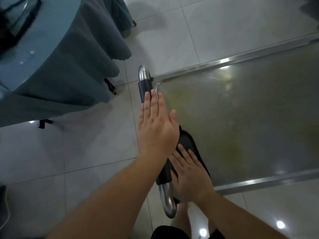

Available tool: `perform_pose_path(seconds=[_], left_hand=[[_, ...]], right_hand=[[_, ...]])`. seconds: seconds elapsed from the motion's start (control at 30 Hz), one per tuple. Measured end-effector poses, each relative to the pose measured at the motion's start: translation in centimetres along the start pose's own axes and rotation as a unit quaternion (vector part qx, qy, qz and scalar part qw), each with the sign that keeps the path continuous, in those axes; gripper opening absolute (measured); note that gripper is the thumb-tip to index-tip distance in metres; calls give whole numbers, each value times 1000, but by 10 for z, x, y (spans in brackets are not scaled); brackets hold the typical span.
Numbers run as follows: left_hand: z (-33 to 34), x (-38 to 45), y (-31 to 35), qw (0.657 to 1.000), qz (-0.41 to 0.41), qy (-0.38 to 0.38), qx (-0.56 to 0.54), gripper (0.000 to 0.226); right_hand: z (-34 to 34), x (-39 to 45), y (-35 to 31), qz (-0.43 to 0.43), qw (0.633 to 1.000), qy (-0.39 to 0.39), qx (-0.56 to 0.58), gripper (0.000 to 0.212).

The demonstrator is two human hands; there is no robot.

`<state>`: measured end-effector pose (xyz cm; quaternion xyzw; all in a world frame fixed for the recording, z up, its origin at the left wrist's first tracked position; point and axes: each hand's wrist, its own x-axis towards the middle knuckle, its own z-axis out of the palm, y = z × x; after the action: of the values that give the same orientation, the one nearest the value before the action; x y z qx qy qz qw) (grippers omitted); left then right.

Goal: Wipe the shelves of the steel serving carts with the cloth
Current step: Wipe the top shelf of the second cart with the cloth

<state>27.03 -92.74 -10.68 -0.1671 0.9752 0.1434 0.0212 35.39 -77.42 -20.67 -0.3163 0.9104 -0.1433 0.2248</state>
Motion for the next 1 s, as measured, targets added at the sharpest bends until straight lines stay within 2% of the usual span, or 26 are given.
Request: perform_pose_path(seconds=[0.07,0.17,0.23,0.37,0.5,0.6,0.67,0.73,0.87,1.0], left_hand=[[-1,-1,0,1000,1,-4,1,69],[0,-2,0,1000,11,-6,29,66],[0,-3,3,999,8,1,37,64],[-2,1,7,1000,-6,2,-14,69],[-5,0,5,1000,-6,-8,-5,67],[-5,1,10,1000,-25,-10,-6,66],[-5,1,12,999,-34,-16,19,66],[-6,-1,12,998,-27,-22,49,67],[-9,1,11,999,-37,-14,20,67],[-11,3,13,998,-47,-25,42,68]], right_hand=[[-14,39,-1,3,1000,23,-12,63],[-40,96,2,25,998,47,-34,77],[-58,138,6,21,998,44,-49,73],[-92,221,21,25,996,19,-80,64],[-107,246,28,-4,997,7,-74,65],[-103,224,30,-21,996,1,-82,68],[-91,191,34,-36,994,-4,-105,75],[-76,143,37,-44,996,2,-76,82],[-34,26,48,-49,998,15,-39,67],[-8,-68,70,-50,998,-4,-46,64]])
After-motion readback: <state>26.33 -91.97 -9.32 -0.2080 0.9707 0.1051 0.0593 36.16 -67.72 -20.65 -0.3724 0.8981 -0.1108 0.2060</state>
